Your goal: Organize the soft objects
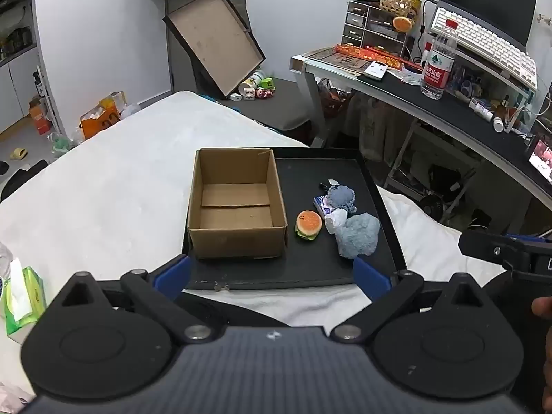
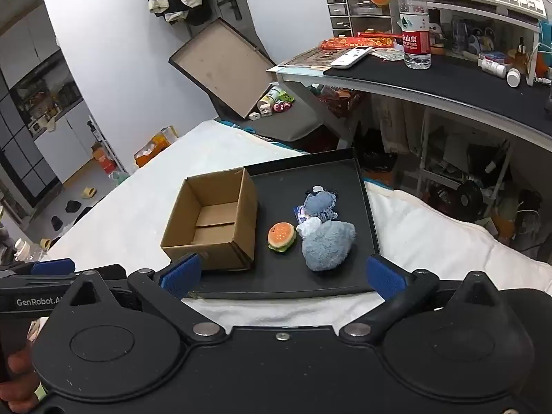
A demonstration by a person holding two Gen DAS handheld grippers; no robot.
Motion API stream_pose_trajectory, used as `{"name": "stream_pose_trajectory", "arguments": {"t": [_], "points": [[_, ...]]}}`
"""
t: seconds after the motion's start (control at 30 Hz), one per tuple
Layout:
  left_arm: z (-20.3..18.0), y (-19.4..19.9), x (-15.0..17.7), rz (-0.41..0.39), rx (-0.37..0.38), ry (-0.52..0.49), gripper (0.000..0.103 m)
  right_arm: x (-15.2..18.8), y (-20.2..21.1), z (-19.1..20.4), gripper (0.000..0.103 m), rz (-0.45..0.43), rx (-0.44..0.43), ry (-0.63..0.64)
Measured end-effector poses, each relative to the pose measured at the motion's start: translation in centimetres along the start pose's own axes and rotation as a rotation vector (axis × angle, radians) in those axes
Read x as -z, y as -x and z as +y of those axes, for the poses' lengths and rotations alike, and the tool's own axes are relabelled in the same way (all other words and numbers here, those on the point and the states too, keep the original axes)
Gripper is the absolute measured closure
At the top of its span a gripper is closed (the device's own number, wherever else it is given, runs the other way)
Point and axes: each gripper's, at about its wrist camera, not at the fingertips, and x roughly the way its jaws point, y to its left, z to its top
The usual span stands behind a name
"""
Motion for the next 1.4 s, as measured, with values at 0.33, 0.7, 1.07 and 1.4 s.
{"name": "stream_pose_trajectory", "arguments": {"t": [0.33,0.7,1.07,1.4], "points": [[-0.2,0.3,-0.3,0.008,0.012,-0.006,0.004,0.0,0.1,-0.1,0.0,-0.012,-0.005,-0.013],[-0.6,0.3,0.2,0.01,0.037,-0.017,0.004,-0.1,0.4,-0.3,0.0,-0.012,0.012,-0.021],[0.0,0.5,0.1,0.007,0.027,-0.007,0.004,-0.1,0.2,0.0,0.0,-0.014,0.007,-0.014],[0.2,0.4,0.4,0.006,0.028,-0.003,0.004,-0.1,0.1,0.1,0.0,-0.011,0.011,-0.012]]}}
